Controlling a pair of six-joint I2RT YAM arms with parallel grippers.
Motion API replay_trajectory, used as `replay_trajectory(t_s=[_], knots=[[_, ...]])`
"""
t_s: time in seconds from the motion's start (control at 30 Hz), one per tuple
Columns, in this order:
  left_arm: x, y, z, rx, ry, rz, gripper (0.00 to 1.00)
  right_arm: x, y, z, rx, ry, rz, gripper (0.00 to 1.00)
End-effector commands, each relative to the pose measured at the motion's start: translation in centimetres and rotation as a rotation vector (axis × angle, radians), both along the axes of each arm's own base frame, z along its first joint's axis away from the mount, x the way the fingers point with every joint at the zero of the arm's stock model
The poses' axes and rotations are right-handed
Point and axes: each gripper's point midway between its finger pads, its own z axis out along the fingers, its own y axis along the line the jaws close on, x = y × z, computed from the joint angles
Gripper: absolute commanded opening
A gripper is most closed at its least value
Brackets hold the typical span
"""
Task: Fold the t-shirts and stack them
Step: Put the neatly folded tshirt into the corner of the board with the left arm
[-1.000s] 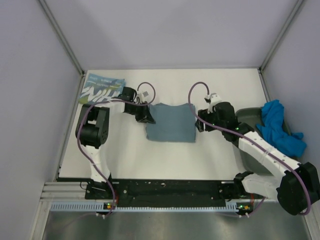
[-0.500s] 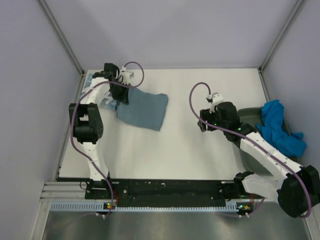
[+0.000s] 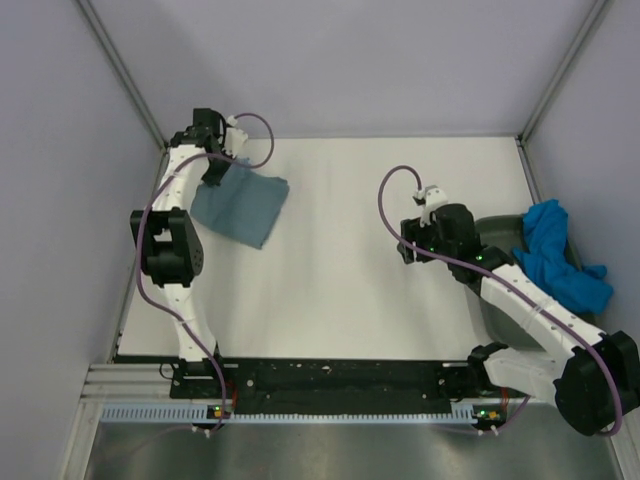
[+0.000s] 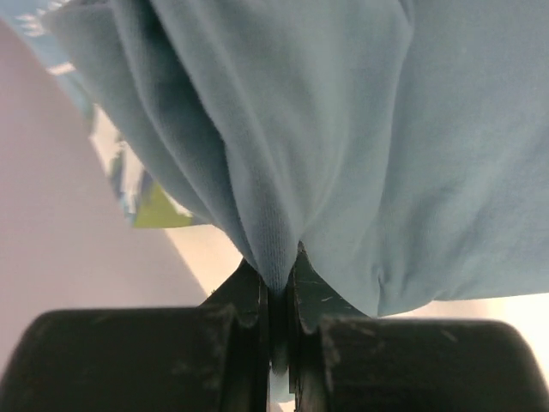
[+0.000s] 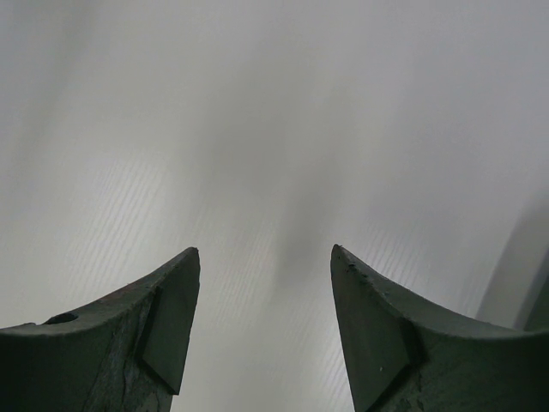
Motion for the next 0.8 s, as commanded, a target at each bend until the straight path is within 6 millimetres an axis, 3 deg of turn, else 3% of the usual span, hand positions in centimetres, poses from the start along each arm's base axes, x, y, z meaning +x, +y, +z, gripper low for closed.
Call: replay_trajectory(t_s=[0.0,0.17,0.47,0.77], knots=[[3.5,3.3,9.0,0.107,-0.278,0.062,0.0,0.3,-0.9,0.3,-0.013,-0.021,-0.022,0.62],[5.2,3.3,11.7,0.086,-0.378,0.074,0.0,0.2,-1.3,-0.1,-0.023,-0.011,-0.026,0.62],[7.3,4.0,13.1,0.066,-0.46,0.103,0.0,0.5,-1.9,0.1,-0.039,-0.026,-0.047,0.64],[6.8,6.5,14.2,0.087,-0.484,0.163,0.0,0.3,-2.5,0.0,-0.056,-0.024,-0.058,0.64]])
